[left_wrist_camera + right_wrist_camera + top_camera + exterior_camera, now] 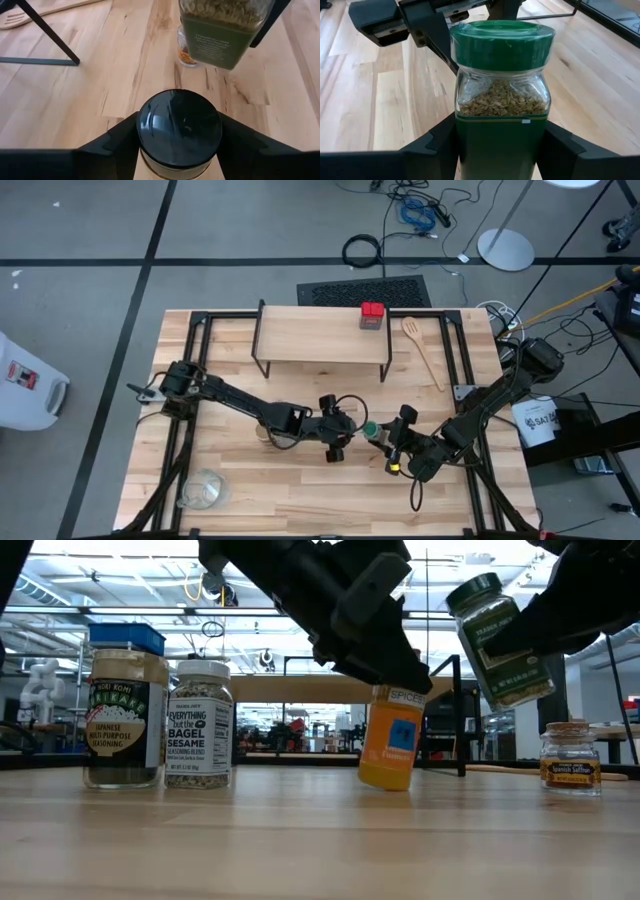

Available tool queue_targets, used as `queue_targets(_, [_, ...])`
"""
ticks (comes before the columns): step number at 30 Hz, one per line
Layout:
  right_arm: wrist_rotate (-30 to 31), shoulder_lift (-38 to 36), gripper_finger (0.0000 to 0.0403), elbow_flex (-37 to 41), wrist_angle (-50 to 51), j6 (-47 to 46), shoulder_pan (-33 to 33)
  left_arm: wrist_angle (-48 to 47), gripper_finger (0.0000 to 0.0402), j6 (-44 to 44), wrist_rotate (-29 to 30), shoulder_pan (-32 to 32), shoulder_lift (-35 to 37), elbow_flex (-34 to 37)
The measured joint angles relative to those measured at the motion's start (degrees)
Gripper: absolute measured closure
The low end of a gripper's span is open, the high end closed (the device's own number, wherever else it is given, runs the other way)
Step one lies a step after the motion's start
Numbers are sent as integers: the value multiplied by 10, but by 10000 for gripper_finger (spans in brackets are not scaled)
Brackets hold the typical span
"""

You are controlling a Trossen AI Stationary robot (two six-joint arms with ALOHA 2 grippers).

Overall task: Shelf spices
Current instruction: Put the black seasoning bottle in the center of the table and put the green seasoning bottle beside the black seasoning bottle

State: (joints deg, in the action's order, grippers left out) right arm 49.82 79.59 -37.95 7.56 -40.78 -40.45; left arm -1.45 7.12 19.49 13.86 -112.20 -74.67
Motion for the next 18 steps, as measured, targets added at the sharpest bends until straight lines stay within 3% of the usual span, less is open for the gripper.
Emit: queue_targets(18, [-6, 0, 207, 0, -15, -1, 0, 1, 182, -4, -29, 3, 5, 1])
